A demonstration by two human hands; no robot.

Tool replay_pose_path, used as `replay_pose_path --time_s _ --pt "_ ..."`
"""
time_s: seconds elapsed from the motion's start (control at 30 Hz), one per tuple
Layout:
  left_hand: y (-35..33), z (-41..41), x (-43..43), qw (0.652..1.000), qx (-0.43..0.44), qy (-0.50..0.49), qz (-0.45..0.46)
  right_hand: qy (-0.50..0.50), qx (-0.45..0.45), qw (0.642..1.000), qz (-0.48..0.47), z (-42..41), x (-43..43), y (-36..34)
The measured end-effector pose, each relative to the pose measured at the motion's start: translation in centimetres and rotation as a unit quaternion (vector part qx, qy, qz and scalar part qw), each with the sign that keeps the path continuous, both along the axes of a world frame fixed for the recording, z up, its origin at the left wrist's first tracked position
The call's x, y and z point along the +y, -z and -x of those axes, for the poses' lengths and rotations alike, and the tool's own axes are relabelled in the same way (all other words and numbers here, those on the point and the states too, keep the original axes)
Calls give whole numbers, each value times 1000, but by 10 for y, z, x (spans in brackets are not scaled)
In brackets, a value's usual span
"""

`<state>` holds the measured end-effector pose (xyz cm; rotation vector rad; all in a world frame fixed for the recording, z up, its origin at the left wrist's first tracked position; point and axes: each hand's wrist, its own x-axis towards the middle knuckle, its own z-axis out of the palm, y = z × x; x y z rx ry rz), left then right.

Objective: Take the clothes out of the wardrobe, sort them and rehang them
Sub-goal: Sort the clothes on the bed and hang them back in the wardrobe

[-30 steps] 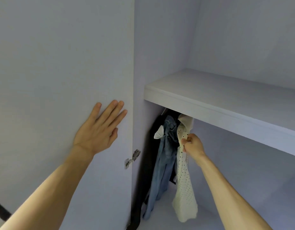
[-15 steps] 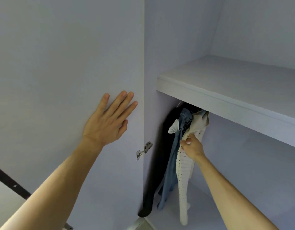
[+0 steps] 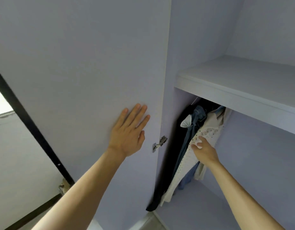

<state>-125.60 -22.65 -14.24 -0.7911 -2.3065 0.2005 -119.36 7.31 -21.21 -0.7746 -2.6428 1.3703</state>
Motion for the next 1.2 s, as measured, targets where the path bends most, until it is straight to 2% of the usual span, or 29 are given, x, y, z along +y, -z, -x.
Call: replay_pose_path --time_s 0.07,0.13,0.27,0.37,0.43,0.6,0.73,0.87,1.07,1.2 --pt "28 -31 -19 995 -78 -14 -62 -46 26 998 16 -24 -29 -8" --pt "56 -69 -46 975 -176 -56 -120 -103 51 993 25 -48 -66 -13" --pt "108 -152 -125 903 -340 -193 -177 -228 72 971 22 -93 -155 -6" --pt "144 -223 -194 848 -398 -282 -208 -319 75 945 -6 -125 -228 13" --pt "166 -274 -237 812 -422 -339 -219 -391 84 916 -39 -144 -274 30" --pt "194 -401 -322 720 -422 -474 -280 -514 69 853 -62 -193 -372 59" --pt "203 -488 -363 665 -406 -540 -318 -593 66 800 -65 -237 -439 82" --pt "212 -557 -389 611 -385 -595 -352 -674 59 731 -87 -274 -498 98" --pt "226 -606 -410 530 -360 -660 -392 -771 58 620 -137 -296 -568 110" --pt "229 -605 -412 492 -326 -693 -415 -816 65 553 -152 -286 -604 113"
